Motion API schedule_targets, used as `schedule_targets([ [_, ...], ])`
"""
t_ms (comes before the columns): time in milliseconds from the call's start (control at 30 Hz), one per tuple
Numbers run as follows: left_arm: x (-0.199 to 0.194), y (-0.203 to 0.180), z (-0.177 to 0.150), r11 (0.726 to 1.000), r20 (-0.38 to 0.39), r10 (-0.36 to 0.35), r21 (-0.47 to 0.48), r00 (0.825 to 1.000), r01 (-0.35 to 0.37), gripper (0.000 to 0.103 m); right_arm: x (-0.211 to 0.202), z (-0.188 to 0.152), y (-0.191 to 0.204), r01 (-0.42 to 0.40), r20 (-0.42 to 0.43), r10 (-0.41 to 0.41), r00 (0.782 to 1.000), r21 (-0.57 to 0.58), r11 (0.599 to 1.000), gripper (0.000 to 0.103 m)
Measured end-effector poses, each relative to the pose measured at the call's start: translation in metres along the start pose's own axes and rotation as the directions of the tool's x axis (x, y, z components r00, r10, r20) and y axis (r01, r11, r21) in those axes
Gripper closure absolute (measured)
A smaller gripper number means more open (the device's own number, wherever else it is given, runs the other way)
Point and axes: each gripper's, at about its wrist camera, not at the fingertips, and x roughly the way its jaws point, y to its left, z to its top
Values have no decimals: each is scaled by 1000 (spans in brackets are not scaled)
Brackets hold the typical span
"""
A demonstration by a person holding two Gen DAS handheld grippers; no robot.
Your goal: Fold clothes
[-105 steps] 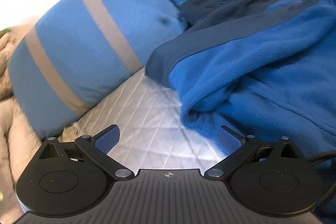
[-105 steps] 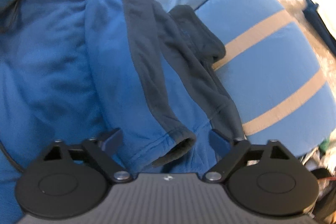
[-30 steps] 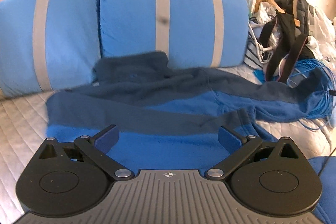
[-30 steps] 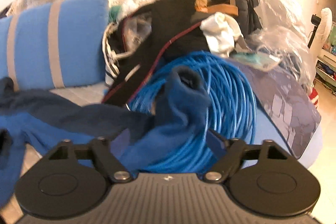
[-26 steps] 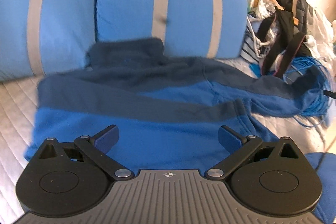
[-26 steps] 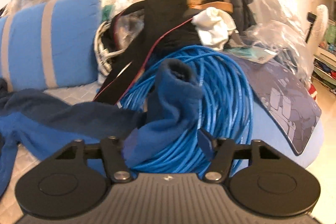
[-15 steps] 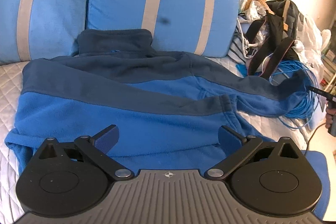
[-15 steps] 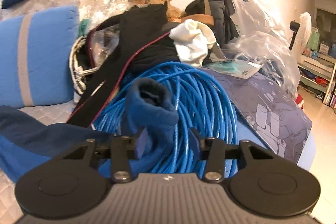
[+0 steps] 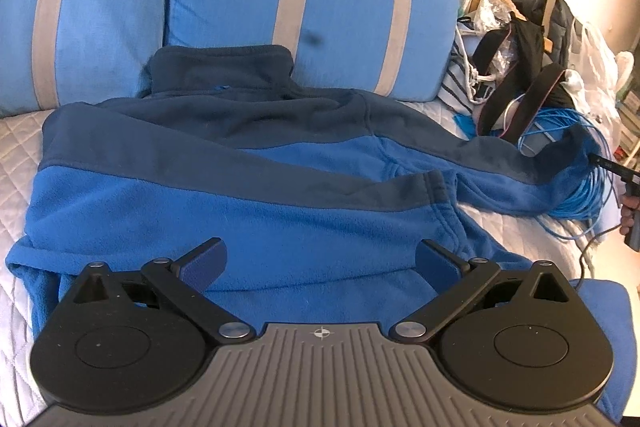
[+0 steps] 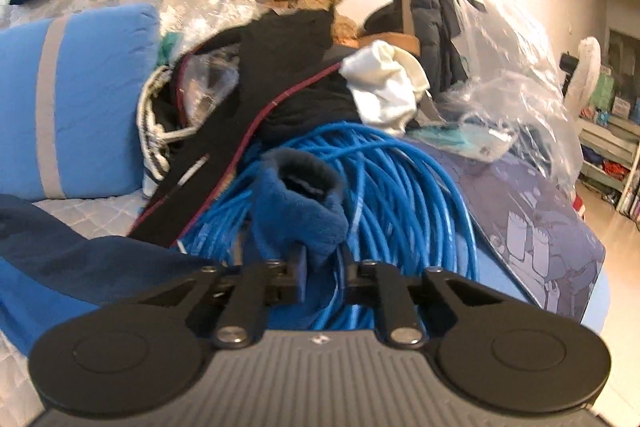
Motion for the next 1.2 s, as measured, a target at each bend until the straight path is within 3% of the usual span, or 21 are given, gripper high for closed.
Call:
schedule_targets([
  [233, -1, 0, -2, 1000, 27, -5, -9, 1000, 6, 0, -27, 19, 34, -112, 43, 114, 993, -52, 992, 90],
  [500, -8, -7, 6, 999, 49, 38, -1, 998, -38, 0, -55, 51, 94, -253, 71, 261, 963, -104, 962, 90],
  [767, 0, -24, 11, 994, 104, 104, 24, 989, -107, 0, -78, 70, 176, -402, 62, 416, 907, -164, 901, 90],
  [967, 19, -29, 14, 981, 86, 193, 8, 977, -194, 0, -91, 75, 239, -497, 38, 516, 856, -214, 841, 90],
  [1200, 20, -24, 26, 986, 138, 168, -40, 976, -164, 0, -103, 72, 296, -567, -3, 586, 810, -259, 782, 90],
])
